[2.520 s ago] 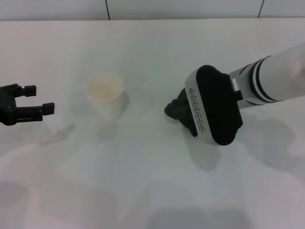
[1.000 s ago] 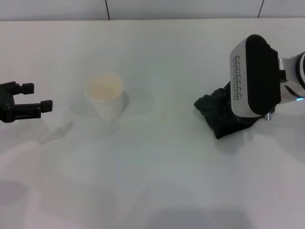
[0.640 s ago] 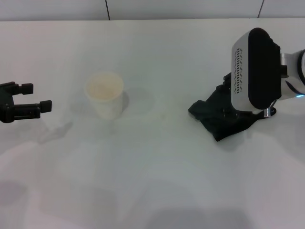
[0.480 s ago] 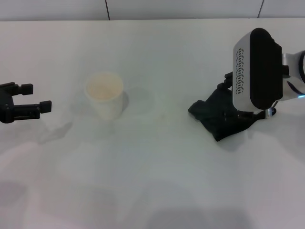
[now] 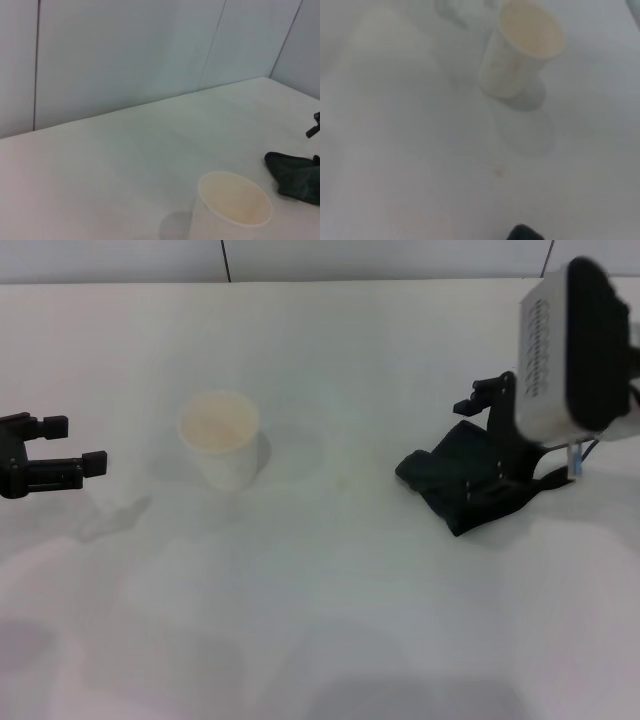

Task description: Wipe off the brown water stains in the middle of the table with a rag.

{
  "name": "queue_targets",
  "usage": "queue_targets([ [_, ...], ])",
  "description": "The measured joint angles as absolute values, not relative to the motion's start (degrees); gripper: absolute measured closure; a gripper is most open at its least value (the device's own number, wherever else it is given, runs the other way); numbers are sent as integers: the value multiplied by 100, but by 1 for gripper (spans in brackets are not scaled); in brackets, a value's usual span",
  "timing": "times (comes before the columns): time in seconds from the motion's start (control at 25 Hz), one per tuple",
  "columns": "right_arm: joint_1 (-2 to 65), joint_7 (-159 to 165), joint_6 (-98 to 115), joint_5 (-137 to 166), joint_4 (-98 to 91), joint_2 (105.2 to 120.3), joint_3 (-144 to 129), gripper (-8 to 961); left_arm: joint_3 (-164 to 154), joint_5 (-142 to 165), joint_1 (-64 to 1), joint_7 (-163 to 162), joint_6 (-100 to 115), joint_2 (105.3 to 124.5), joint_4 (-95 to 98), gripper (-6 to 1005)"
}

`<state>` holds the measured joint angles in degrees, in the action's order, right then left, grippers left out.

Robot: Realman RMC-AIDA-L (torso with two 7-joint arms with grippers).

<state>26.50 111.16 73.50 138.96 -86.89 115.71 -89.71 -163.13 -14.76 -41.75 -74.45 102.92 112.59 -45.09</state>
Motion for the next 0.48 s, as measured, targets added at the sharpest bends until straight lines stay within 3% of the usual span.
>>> queue_targets([
  [0.48, 2618, 11107, 9155, 11894, -8612, 11543, -6843, 105, -16313, -1314, -4153, -7721, 10465, 11199, -4510, 107],
])
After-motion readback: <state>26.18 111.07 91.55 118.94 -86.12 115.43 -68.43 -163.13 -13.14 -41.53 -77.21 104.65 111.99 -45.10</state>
